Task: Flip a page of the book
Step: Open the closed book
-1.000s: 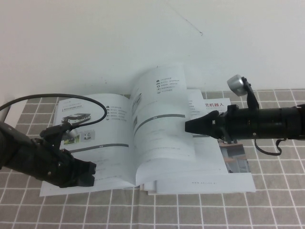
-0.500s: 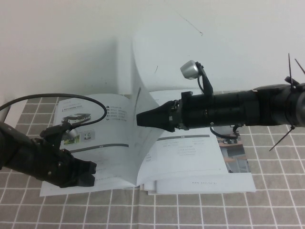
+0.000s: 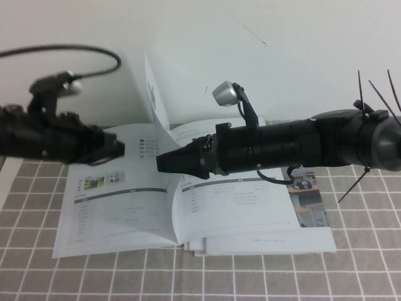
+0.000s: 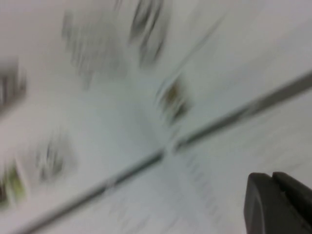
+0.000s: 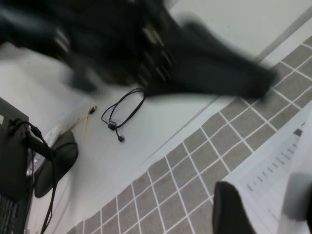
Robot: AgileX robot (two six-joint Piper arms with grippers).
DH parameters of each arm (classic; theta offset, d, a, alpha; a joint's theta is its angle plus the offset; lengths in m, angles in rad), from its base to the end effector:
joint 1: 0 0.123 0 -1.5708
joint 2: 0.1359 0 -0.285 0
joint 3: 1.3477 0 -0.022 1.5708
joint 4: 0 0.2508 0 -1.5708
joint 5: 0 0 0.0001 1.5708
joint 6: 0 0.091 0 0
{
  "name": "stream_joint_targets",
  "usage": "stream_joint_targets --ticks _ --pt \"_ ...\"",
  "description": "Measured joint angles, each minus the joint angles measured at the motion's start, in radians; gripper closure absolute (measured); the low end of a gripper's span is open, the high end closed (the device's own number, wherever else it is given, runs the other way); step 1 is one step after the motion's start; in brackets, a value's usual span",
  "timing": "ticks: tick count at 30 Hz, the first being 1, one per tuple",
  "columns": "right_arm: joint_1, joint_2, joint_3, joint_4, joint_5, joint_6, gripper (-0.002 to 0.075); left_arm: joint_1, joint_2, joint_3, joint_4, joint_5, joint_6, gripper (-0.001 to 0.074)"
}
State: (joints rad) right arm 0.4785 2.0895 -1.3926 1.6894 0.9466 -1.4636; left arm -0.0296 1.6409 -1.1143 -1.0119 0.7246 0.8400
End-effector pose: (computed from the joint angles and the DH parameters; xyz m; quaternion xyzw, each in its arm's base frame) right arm 0.3570 0.2679 0.2003 -0.3039 0.7319 0.5351 0.2927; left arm 0.3409 -0.0613 0.2573 0.0974 0.8993 -0.2869 0.3153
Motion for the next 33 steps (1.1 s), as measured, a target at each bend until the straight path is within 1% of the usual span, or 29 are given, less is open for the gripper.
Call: stream_joint_targets --ticks 4,9,13,17,26,28,29,32,33 --pt "0.021 0.0 0.0 -0.01 0.0 0.006 0.039 0.016 -0.116 -0.146 -0.011 0.049 -0.021 0.0738" --pt "0.078 0.0 0.0 -0.016 -0.002 0.006 0.039 0.017 -0.179 -0.253 -0.034 0.076 -0.003 0.0738" --pt "0.121 0.0 0.0 -0.023 -0.02 0.01 0.039 0.017 -0.168 -0.264 -0.037 0.078 0.016 0.0738" --pt "0.138 0.0 0.0 -0.067 -0.024 0.01 0.039 0.017 -0.122 -0.264 -0.035 0.093 0.019 0.0738" --pt "0.133 0.0 0.0 -0.17 0.117 0.01 0.0395 0.017 0.003 -0.265 -0.031 0.127 0.019 0.0738" --pt "0.124 -0.002 0.0 -0.212 0.129 0.02 0.0433 0.017 0.04 -0.265 -0.018 0.142 0.019 0.0738" --pt "0.116 -0.005 0.0 -0.237 0.129 0.028 0.0472 0.017 0.054 -0.265 -0.008 0.151 0.019 0.0738" --pt "0.088 -0.028 0.0 -0.351 0.131 0.061 0.0634 0.017 0.09 -0.265 0.053 0.17 0.011 0.0738" --pt "0.078 -0.04 0.0 -0.391 0.131 0.077 0.0659 0.017 0.095 -0.265 0.069 0.172 0.007 0.0738"
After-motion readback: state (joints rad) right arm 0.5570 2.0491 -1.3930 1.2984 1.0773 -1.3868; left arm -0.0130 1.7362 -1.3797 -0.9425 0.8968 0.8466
